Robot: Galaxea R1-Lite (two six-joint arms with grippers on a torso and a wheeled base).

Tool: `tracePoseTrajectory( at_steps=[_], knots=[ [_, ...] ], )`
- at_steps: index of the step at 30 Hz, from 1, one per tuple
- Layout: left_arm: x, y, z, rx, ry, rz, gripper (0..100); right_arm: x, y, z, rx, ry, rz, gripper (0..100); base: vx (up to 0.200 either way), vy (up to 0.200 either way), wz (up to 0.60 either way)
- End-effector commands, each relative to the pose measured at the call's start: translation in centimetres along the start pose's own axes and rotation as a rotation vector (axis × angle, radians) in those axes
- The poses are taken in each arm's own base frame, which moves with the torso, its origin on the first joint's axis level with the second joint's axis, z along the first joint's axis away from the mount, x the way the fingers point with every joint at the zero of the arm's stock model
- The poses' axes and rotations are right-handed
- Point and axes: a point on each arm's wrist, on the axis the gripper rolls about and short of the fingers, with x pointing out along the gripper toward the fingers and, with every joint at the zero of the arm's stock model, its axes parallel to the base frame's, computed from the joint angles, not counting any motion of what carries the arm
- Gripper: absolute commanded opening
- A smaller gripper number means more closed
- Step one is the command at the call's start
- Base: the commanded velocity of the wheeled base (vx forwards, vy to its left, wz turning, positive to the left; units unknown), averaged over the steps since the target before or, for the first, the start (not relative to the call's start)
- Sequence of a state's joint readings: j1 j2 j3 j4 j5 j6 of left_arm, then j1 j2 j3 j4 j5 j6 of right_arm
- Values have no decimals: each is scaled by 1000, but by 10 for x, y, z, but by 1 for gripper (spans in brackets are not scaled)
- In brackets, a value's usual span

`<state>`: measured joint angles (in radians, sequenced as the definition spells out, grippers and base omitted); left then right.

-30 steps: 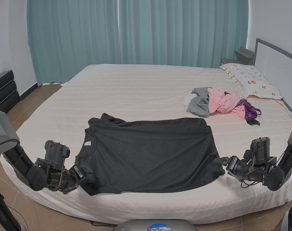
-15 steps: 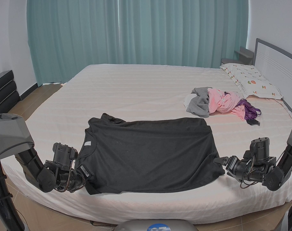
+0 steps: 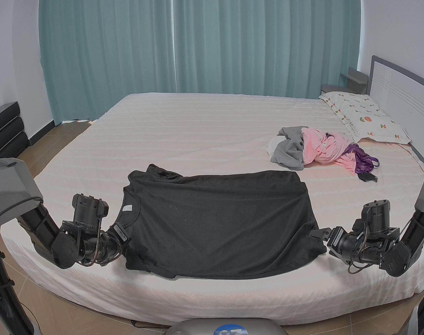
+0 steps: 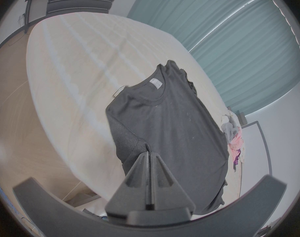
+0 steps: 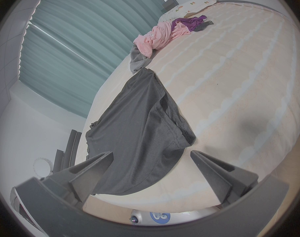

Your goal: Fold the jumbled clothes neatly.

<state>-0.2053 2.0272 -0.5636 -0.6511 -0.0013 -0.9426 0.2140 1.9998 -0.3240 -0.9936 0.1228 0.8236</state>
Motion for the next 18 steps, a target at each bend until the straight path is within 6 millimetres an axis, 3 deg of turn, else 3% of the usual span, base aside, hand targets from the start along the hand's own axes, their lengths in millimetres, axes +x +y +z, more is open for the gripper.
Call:
tracePoseTrajectory(
  at_steps=[1, 11, 18],
  knots=[
    [6, -13, 12, -8, -25, -29, 0, 3, -2, -2, 1, 11, -9, 100, 0, 0, 0],
    [13, -32, 29, -19, -37, -41, 0, 7, -4, -3, 1, 20, -19, 100, 0, 0, 0],
    [32, -33, 38, -38, -38, -39, 0, 11, -6, -5, -3, 8, -6, 100, 0, 0, 0]
  ],
)
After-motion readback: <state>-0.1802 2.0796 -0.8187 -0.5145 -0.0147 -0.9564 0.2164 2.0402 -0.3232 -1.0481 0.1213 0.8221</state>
